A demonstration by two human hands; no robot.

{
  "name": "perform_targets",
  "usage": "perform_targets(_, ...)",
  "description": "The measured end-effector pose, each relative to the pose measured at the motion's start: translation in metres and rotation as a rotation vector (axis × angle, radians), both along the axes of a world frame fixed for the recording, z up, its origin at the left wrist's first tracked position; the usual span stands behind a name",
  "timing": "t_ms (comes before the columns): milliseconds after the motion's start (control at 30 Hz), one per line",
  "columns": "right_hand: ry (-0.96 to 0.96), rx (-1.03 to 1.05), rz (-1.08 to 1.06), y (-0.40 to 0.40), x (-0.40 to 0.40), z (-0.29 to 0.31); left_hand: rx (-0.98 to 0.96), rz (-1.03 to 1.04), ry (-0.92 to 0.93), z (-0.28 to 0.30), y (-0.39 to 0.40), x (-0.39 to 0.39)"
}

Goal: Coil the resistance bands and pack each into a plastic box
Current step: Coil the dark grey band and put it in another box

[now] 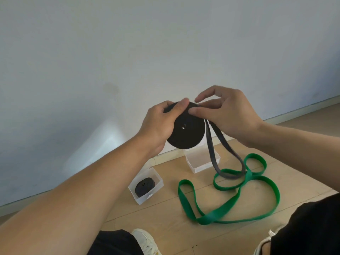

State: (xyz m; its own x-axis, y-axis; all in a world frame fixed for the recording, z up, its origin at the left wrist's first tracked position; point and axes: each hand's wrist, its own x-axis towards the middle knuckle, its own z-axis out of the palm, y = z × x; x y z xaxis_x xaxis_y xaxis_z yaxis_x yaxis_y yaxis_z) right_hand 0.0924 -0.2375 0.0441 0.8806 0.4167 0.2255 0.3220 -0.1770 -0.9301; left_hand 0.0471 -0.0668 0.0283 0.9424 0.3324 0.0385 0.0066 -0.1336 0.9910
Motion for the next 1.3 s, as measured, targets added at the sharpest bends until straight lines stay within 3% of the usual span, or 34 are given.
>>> perform_targets(300, 0.138, 0.168, 0.006, 0.003, 0.003, -0.011, -0.309, 0.19, -0.001, 0.006, -0.008, 0.005)
perform_targets(533, 0.081, 0.202, -0.011, 0.01, 0.001, -0.013, -0.446, 0.085, 0.042, 0.009, -0.001, 0.001)
perform_targets(567, 0.054, 0.167, -0.008, 0.009, 0.001, -0.012, -0.399, 0.067, 0.053, 0.011, 0.0, 0.0)
perform_targets(700, -0.147, -0.102, 0.081, 0.001, -0.006, -0.01, 0.092, -0.065, 0.079, 0.006, 0.008, -0.004)
perform_targets(800, -0.083, -0.09, 0.076, -0.001, -0.005, -0.012, 0.159, -0.125, 0.03, -0.003, 0.003, -0.006)
perform_targets(1133, 0.019, 0.011, -0.04, -0.006, 0.006, -0.003, -0.272, 0.074, -0.025, 0.004, -0.005, 0.0)
perform_targets(1300, 0.025, 0.049, -0.079, -0.007, 0.007, -0.004, -0.278, 0.046, 0.014, 0.004, -0.004, -0.003)
